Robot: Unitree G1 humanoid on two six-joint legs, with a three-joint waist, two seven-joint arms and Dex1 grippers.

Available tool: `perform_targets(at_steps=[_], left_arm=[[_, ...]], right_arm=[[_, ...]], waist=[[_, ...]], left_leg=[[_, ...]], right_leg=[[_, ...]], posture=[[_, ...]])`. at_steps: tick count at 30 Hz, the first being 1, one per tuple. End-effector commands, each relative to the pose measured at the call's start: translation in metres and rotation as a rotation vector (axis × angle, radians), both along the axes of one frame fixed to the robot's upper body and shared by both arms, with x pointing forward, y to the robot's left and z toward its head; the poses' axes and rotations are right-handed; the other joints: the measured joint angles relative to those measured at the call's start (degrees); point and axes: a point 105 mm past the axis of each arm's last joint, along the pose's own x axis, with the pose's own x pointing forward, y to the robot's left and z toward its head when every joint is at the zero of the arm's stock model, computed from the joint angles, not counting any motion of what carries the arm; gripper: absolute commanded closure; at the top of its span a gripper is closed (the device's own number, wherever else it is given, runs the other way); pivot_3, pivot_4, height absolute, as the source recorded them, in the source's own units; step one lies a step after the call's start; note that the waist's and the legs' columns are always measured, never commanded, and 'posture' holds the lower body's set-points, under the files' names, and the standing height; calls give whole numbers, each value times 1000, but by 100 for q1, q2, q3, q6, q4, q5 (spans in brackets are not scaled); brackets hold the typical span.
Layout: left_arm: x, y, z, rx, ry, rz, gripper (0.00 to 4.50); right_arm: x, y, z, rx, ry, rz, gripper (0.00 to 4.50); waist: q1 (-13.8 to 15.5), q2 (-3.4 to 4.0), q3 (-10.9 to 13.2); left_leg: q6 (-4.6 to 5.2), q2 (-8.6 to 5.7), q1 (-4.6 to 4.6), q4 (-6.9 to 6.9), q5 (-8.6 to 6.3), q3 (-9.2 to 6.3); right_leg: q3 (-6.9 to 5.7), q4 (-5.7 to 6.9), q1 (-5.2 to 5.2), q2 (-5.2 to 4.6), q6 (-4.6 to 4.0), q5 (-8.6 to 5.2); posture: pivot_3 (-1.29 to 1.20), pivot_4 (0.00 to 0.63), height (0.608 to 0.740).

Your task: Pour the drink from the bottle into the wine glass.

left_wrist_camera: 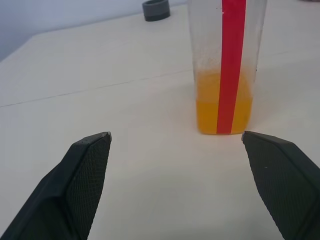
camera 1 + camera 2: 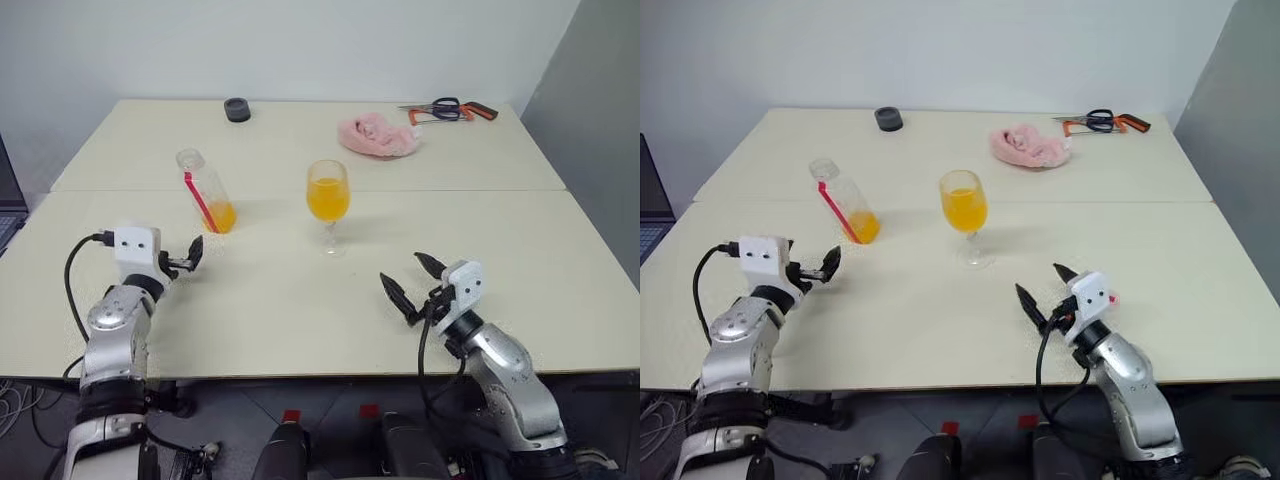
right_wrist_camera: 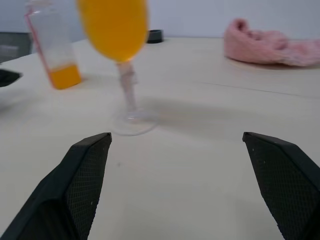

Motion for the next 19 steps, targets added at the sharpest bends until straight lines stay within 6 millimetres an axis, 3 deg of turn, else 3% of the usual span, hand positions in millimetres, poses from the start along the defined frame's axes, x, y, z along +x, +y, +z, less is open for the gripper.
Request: perform_targets(at_steps=[1, 7, 19], left_arm=[[-6, -1, 17, 0, -69, 11, 17], [-4, -7, 25, -32, -124, 23, 17], [0, -26, 14, -100, -93, -28, 17]], right_arm=[[2, -21, 0, -10, -52, -107, 0], [9, -38, 2, -13, -76, -171, 0], [16, -43, 12, -12, -94, -187, 0]], waist=[[14, 0, 0], [25, 1, 0], [20, 0, -1]], left_leg=[[0, -1, 0, 0, 0, 1], [0, 0, 2, 1, 0, 5], [0, -1, 3, 0, 0, 5]], right_leg=[[0, 0, 0, 0, 0, 0], [1, 1, 2, 1, 0, 0], [0, 1, 4, 1, 0, 0]], posture=[[0, 150, 740], [0, 150, 740], [0, 150, 740]])
